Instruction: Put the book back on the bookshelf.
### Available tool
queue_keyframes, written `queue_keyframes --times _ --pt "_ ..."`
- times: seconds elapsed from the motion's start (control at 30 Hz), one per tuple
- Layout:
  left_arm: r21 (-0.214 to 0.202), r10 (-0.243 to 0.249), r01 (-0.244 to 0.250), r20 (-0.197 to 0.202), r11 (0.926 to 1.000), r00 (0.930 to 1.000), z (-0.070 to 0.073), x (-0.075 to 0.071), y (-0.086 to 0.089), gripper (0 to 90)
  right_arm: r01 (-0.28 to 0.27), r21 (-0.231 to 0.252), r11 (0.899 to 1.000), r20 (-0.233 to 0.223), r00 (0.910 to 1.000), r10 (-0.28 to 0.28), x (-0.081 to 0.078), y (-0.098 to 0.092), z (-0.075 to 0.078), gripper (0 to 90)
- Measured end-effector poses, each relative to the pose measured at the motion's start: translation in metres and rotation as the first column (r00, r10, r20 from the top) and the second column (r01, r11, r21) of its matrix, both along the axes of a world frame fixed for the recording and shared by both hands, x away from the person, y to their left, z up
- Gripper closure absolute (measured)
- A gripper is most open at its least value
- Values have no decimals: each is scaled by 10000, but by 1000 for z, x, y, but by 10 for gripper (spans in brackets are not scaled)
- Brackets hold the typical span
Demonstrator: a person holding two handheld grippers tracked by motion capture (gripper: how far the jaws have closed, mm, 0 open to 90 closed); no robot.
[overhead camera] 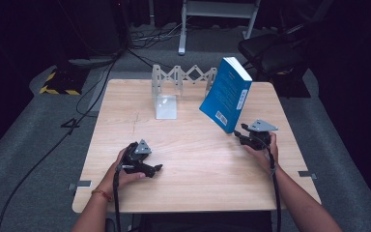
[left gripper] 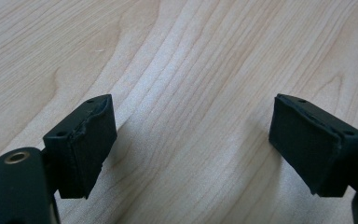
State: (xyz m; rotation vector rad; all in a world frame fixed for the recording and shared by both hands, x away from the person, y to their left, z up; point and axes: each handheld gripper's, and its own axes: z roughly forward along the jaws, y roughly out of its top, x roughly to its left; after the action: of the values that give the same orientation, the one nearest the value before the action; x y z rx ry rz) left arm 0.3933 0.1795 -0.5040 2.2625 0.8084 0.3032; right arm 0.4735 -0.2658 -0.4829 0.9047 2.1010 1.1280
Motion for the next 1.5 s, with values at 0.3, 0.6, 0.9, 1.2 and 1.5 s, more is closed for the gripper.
queue_keyframes --times 0.3,0.6,0.9,1.2,1.5 --pt "1 4 -4 1 10000 10000 0 0 0 153 -981 -517 9938 -483 9942 956 -11 -9 44 327" --pt "-11 54 -54 -11 10000 10000 0 0 0 153 -1482 -1405 9789 -928 9864 1360 -40 -25 61 259" --pt "-1 255 -255 -29 9997 9997 0 -2 -1 151 -1518 -1713 9734 -1328 9826 1299 -65 -57 38 253" --pt "38 307 -307 17 9995 9995 0 -3 -2 151 -1063 -1473 9834 -1834 9799 784 -85 -103 11 253" --pt "-11 343 -343 -48 9994 9994 0 -5 -2 150 97 -432 9990 -2480 9686 -201 -95 -145 -14 247"
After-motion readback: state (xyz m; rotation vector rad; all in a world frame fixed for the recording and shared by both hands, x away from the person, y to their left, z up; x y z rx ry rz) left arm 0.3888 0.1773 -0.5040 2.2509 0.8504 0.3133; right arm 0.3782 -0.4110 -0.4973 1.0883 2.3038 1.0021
